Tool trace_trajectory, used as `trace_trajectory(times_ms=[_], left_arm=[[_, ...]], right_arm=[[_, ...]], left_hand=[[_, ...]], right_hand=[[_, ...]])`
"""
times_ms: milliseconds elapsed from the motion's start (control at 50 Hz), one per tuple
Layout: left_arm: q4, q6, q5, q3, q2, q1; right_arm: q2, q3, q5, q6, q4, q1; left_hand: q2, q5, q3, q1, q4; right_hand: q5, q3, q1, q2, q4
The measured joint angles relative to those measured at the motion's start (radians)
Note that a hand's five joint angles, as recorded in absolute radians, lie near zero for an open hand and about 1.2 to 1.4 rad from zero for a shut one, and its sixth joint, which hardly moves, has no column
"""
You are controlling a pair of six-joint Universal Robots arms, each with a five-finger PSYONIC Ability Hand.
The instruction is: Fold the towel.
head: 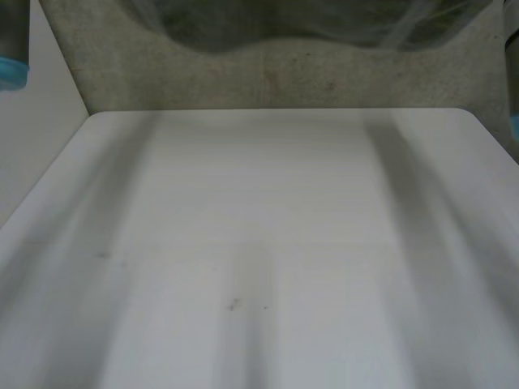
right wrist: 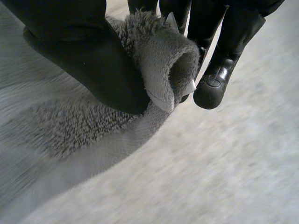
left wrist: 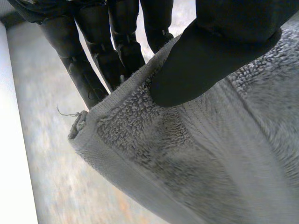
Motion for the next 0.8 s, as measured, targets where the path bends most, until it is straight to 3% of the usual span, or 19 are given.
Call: trace_trajectory(times_ms=[160, 240, 360, 500, 720, 800], left_arm=[[-0.1, -0.006, 0.024, -0.263, 0.0, 0.022], [-0.096, 0.043, 0.067, -0.474, -0.012, 0.033], [0.027, 0.224, 0.106, -0.759, -0.085, 0.036], [0.127, 0.399, 0.113, -0.921, -0.147, 0.037], [0.111, 0.469, 0.111, -1.111, 0.011, 0.044], [0.001, 0.512, 0.111, -1.22, 0.162, 0.058]], right_arm=[[0.058, 0.088, -0.064, 0.001, 0.192, 0.004], [0.137, 0.138, -0.097, 0.0, 0.237, 0.011], [0.293, 0.179, -0.104, -0.007, 0.252, 0.022], [0.378, 0.185, -0.058, -0.028, 0.309, 0.015], [0.169, 0.284, -0.005, -0.062, 0.544, -0.024], [0.054, 0.382, -0.007, -0.122, 0.669, -0.03]], left_hand=[[0.0, 0.0, 0.0, 0.0, 0.0], [0.0, 0.0, 0.0, 0.0, 0.0], [0.0, 0.0, 0.0, 0.0, 0.0], [0.0, 0.0, 0.0, 0.0, 0.0], [0.0, 0.0, 0.0, 0.0, 0.0], [0.0, 0.0, 0.0, 0.0, 0.0]], right_hand=[[0.0, 0.0, 0.0, 0.0, 0.0], [0.0, 0.0, 0.0, 0.0, 0.0], [0.0, 0.0, 0.0, 0.0, 0.0], [0.0, 0.0, 0.0, 0.0, 0.0], [0.0, 0.0, 0.0, 0.0, 0.0], [0.0, 0.0, 0.0, 0.0, 0.0]])
